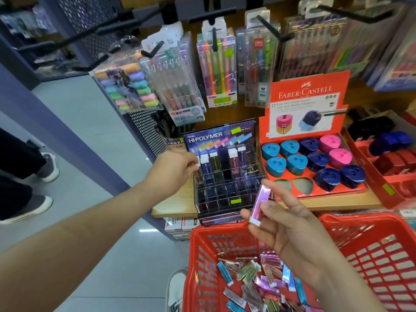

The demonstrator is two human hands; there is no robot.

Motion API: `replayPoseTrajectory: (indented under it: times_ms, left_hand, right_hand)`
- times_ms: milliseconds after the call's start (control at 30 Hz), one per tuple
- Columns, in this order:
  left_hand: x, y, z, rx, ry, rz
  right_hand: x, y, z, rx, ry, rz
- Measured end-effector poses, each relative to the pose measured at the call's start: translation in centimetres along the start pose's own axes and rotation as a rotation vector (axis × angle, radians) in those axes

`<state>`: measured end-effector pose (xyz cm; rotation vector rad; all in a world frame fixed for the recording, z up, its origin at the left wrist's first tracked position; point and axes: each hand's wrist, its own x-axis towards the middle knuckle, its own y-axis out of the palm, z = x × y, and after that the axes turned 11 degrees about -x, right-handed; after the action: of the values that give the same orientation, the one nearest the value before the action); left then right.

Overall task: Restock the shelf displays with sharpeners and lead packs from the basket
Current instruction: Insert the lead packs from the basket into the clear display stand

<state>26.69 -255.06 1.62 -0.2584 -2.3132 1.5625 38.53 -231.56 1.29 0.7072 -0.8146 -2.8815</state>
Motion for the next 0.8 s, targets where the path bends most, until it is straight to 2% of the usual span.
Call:
replayPoseTrajectory:
  times_ms: [200,233,300,367,400,467,633,733,800]
  left_hand:
    - [0.0,-0.3,-0.8,0.084,-0.065,0.016]
    - [0.0,-0.5,-1.5,-0.005,-0.110,-0.003]
    - [0.1,-1.3,-3.5,-0.444,-0.308,0.081]
    - [0.0,-2.2,-5.7,-0.913,-0.511,0.374]
    - [-0.2,-2.4,-6.5,-1.008,-0.534,0.504]
    - [-0.6,-2.3,-7.7,-1.089,-0.507,0.633]
    - [-0.9,-1.2,-8.2,-1.161,-0.492,0.521]
    - [-0.4,-1.0,-7.8,-1.109,-0.445,0.339]
    - [0.4,-1.0,-7.1,-0.949,-0.403,0.179]
  right_hand:
    - [-0.1,0.2,0.1,-0.105,-0.013,-0.078]
    - [-0.1,0.2,0.2,-0.097,-0.011,-0.089]
    - [-0.1,0.1,0.2,-0.055,-0.011,-0.113]
    - [-0.2,0.0,0.2,-0.014,-0.013,-0.124]
    - [-0.2,0.0,0.3,-0.003,-0.017,-0.126]
    - [-0.3,0.1,0.3,0.009,-0.024,-0.131]
    - [-0.4,0.0,0.2,-0.032,-0.023,-0.144]
    - [-0.2,-0.1,0.0,-0.091,-0.028,-0.204]
    - [0.0,-0.5,0.0,-0.133,-0.052,-0.287]
